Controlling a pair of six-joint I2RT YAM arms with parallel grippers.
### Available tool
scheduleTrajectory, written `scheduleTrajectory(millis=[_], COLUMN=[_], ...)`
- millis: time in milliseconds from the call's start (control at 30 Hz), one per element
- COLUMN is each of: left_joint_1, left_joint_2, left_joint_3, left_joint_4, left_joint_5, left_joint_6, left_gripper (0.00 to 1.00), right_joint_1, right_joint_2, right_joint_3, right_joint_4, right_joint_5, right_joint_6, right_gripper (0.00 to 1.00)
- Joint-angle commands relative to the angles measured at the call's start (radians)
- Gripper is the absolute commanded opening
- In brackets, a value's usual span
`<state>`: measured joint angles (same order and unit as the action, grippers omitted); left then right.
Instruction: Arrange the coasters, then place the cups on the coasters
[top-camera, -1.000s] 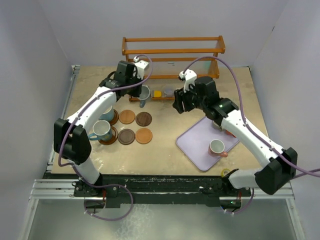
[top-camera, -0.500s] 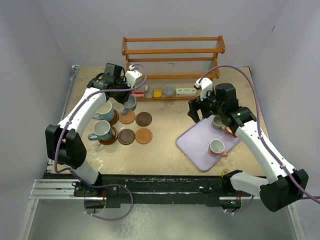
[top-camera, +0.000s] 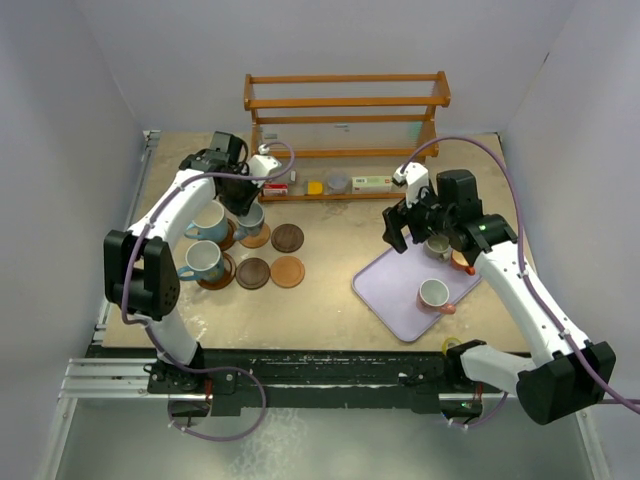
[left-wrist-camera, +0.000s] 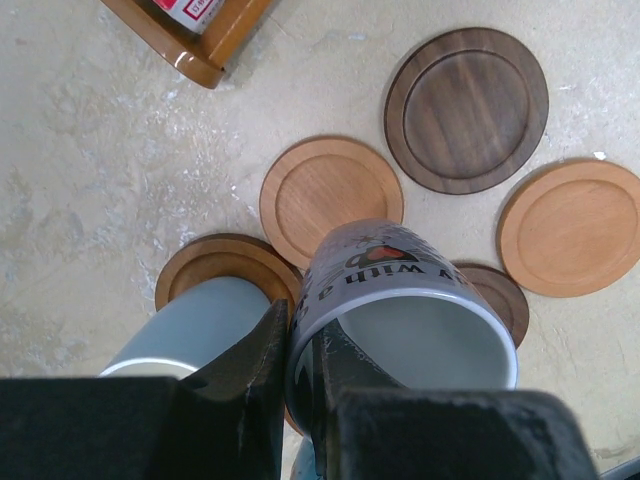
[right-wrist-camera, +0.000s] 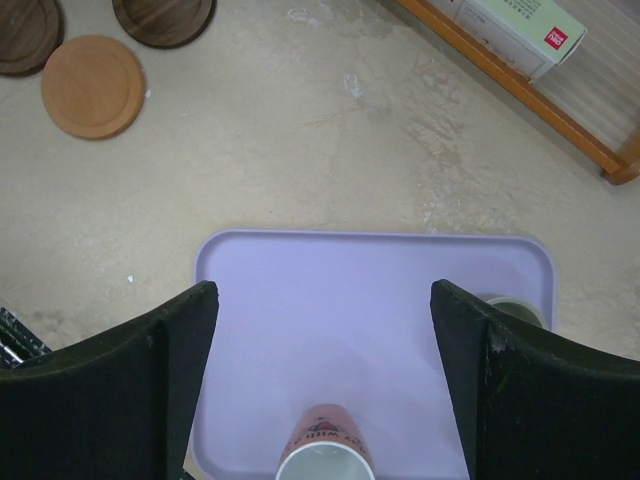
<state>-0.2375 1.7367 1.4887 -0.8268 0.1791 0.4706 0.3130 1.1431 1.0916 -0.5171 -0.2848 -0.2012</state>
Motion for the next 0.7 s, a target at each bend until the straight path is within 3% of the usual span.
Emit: scheduleTrajectory(millis=[0,667], left_joint_1=[0.010,0.039], left_joint_2=[0.005,0.154], left_joint_3=[0.062,0.110], left_joint_4=[0.006,-0.019], left_joint_5=[0.037,0.028], left_joint_6=[0.038,0.083], left_gripper=[0.03,0.03], right_joint_1=[-0.009,-0.014], right_joint_2=[-0.010,0.009], right_joint_3=[0.011,0.015], right_joint_4=[-0.020,-0.057], right_joint_5=[-0.041,-0.073], right_joint_6=[-0.036,-0.061], right_gripper=[0.89,0.91])
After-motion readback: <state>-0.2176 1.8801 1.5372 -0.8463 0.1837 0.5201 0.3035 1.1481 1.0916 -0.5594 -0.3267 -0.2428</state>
